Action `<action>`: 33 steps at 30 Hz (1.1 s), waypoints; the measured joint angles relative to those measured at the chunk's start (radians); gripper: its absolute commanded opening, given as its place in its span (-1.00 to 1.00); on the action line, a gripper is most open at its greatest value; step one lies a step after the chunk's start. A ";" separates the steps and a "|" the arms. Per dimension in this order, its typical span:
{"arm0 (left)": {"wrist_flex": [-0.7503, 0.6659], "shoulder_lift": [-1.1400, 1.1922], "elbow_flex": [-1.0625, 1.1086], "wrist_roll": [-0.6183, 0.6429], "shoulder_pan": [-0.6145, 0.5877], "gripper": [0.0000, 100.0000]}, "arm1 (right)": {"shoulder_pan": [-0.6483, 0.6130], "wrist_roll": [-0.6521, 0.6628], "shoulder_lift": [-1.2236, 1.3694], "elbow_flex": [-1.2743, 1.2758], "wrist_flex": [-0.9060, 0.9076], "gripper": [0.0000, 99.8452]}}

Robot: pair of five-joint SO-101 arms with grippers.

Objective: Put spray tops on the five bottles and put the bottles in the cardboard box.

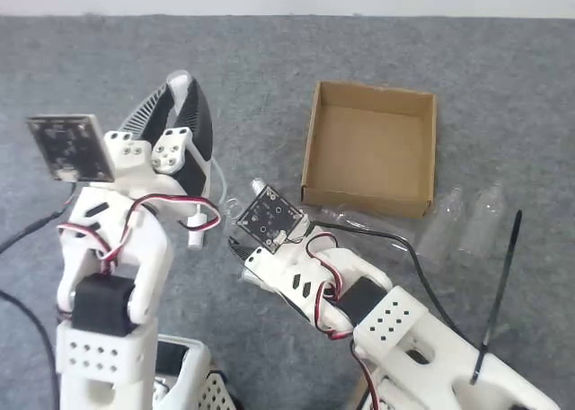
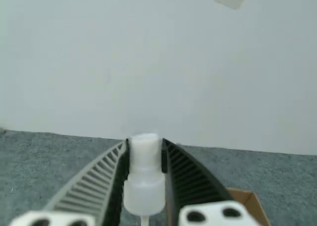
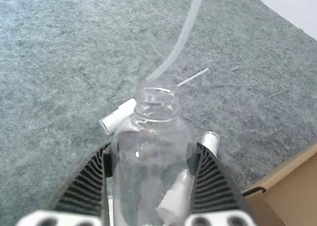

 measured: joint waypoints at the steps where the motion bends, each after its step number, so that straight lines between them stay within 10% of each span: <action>1: 0.000 0.000 0.002 0.000 0.000 -0.98 | 0.000 0.000 0.000 0.000 0.000 -0.99; 33: 0.028 0.000 0.018 0.000 0.087 -0.98 | -0.012 0.000 -0.012 0.066 -0.068 -0.99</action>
